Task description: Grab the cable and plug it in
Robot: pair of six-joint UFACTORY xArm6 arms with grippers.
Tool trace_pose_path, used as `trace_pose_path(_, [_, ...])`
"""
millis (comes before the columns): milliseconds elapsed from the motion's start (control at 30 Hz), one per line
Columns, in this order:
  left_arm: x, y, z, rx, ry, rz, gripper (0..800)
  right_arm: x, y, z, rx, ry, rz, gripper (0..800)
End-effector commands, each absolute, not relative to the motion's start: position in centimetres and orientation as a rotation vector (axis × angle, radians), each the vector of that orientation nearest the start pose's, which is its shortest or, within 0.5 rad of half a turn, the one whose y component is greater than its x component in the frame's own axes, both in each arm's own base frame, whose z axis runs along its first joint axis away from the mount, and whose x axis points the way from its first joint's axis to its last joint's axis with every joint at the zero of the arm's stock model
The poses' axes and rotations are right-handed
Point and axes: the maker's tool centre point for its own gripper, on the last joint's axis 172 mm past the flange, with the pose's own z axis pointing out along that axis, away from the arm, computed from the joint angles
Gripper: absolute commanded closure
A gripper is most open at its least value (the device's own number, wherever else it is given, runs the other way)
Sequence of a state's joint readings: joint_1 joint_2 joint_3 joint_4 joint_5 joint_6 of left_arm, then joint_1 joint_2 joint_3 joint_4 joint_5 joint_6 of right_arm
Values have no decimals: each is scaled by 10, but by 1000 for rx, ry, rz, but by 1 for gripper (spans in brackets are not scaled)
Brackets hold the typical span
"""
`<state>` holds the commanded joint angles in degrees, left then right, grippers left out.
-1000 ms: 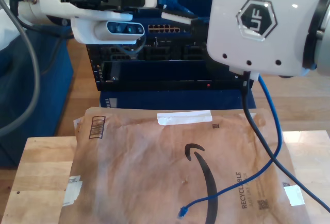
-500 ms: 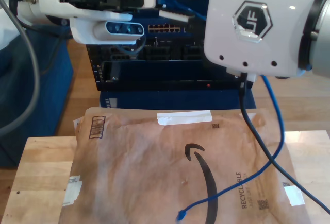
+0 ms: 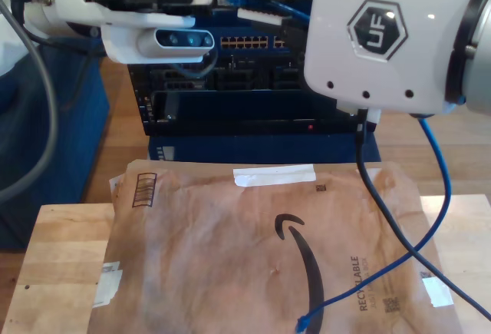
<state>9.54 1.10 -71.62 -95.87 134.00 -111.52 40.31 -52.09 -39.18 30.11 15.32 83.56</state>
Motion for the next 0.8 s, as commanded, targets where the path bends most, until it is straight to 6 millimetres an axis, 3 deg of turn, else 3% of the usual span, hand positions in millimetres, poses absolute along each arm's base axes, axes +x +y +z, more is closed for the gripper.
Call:
trace_pose_path(33, [329, -193, 577, 1178, 1184, -2213, 240, 328, 276, 579, -1482, 988, -210, 797])
trace_pose_path(100, [328, -192, 579, 1182, 1190, -2208, 217, 333, 277, 579, -1476, 1007, -200, 798])
trace_pose_path(167, [328, -192, 580, 1182, 1199, -2198, 40, 337, 283, 583, -1474, 1020, -183, 798])
trace_pose_path(200, [331, -193, 581, 1172, 1215, -2180, 7, 339, 286, 583, -1482, 1025, -176, 798])
trace_pose_path(300, [350, -187, 585, 1115, 1292, -2112, 7, 337, 295, 575, -1549, 1039, -139, 798])
trace_pose_path(400, [360, -167, 600, 1114, 1335, -2016, 5, 353, 275, 574, -1528, 1100, -162, 799])
trace_pose_path(467, [368, -159, 596, 1120, 1408, -1934, 3, 360, 260, 581, -1519, 1138, -168, 799])
trace_pose_path(633, [374, -150, 560, 1186, 1645, -1780, 3, 377, 213, 559, -1520, 1335, -139, 799])
trace_pose_path(700, [377, -143, 542, 1210, 1760, -1701, 3, 378, 205, 538, -1546, 1427, -87, 799])
trace_pose_path(800, [379, -125, 508, 1268, 1936, -1561, 2, 388, 176, 499, -1563, 1609, -21, 799])
